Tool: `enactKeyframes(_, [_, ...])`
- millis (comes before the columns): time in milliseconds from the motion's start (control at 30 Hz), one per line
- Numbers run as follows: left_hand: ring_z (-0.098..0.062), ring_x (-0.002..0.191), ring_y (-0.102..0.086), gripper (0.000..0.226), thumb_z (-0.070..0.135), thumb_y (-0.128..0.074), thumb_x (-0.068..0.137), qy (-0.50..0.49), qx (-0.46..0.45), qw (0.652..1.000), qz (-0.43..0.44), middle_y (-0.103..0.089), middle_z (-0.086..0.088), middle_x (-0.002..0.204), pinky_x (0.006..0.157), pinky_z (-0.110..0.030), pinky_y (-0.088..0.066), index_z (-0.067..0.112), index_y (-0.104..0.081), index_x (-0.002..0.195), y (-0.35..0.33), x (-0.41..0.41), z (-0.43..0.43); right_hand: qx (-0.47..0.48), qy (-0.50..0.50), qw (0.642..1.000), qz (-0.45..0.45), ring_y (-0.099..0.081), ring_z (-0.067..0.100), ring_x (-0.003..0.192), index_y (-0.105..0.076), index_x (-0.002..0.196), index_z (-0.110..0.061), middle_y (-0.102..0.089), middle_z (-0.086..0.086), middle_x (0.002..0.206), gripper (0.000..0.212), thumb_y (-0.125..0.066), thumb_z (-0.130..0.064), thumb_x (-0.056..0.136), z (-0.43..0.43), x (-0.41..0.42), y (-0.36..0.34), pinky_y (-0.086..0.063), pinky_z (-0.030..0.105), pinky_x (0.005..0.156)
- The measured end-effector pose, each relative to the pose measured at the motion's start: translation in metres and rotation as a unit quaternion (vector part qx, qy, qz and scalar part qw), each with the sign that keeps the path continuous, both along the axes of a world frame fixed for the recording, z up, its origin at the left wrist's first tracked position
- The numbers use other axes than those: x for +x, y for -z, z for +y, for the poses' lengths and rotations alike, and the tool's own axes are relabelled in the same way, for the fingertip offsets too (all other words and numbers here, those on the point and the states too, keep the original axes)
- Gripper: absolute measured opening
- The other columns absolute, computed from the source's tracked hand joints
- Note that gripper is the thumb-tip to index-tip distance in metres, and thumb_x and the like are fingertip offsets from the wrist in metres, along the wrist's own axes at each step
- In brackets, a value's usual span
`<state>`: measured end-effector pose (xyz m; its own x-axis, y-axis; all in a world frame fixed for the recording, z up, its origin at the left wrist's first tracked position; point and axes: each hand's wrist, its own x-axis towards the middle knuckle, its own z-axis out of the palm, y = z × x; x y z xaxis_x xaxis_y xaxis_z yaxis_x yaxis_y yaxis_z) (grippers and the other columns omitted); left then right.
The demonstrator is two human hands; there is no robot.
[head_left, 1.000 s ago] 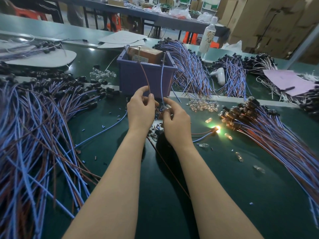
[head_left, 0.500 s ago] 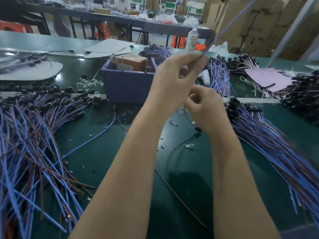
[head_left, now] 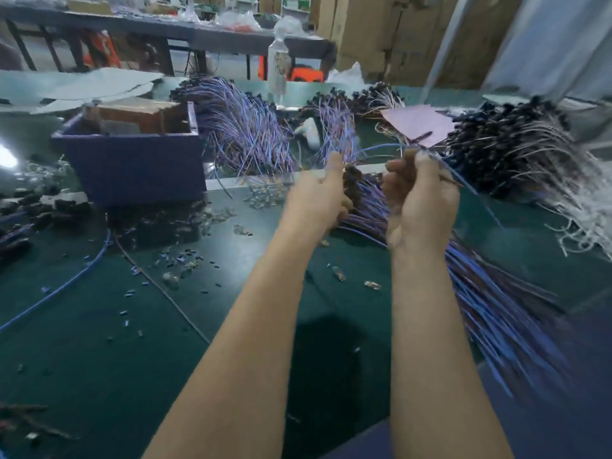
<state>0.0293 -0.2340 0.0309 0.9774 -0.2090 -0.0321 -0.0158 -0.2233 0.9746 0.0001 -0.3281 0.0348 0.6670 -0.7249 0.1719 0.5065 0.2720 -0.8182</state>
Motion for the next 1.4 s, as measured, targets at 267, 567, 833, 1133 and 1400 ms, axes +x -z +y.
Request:
enactKeyframes(267, [-0.001,0.024,-0.025,0.044,0.039,-0.024,0.103,0.162,-0.503,0.764,0.371,-0.034,0.007,0.036,0.029,-0.012,-0.015,0.014,-0.037,0.07,0.032,0.012,-0.069,0.208,0.018,0.978,0.016,-0.053,0.005,0.043,-0.058,0.085,-0.013,-0.06,-0.002,0.053,0.017,-0.045,-0.01,0.096,-0.03,-0.014,0.032,-0.044,0.015,0.043])
enactKeyframes(567, [-0.028,0.078,-0.065,0.033,0.018,-0.04,0.099,0.01,-0.006,1.0,-0.004,-0.069,-0.016,0.08,0.08,-0.036,-0.053,0.002,-0.064,0.083,0.05,0.043,-0.11,-0.084,-0.032,0.957,0.275,-0.066,0.019,0.057,-0.063,0.074,-0.003,-0.068,0.009,0.065,0.029,-0.048,-0.015,0.095,-0.047,-0.016,0.061,-0.054,0.028,0.056])
enactKeyframes(833, [-0.033,0.104,-0.061,0.043,0.039,-0.051,0.094,0.007,0.239,0.968,-0.082,-0.068,-0.018,0.106,0.084,-0.033,-0.047,-0.001,-0.065,0.1,0.065,0.068,-0.092,-0.438,0.068,0.789,0.425,-0.06,0.029,0.095,-0.067,0.098,-0.012,-0.069,0.011,0.098,0.019,-0.05,-0.013,0.089,-0.053,0.003,0.072,-0.043,0.029,0.077])
enactKeyframes(1133, [-0.035,0.101,-0.061,0.035,0.03,-0.049,0.096,0.044,0.213,0.976,-0.009,-0.064,-0.019,0.114,0.081,-0.031,-0.046,0.0,-0.059,0.109,0.073,0.076,-0.124,-0.405,0.071,0.781,0.47,-0.057,0.029,0.106,-0.069,0.105,-0.009,-0.068,0.011,0.109,0.022,-0.053,-0.013,0.09,-0.08,0.028,0.078,-0.04,0.028,0.083])
enactKeyframes(1400, [-0.034,0.109,-0.055,0.025,0.015,-0.046,0.094,0.113,0.208,0.971,-0.019,-0.059,-0.02,0.121,0.078,-0.031,-0.038,0.0,-0.057,0.111,0.066,0.084,-0.161,-0.333,0.131,0.797,0.487,-0.056,0.028,0.106,-0.064,0.111,-0.007,-0.065,0.011,0.112,0.026,-0.05,-0.013,0.09,-0.112,0.052,0.083,-0.035,0.024,0.073])
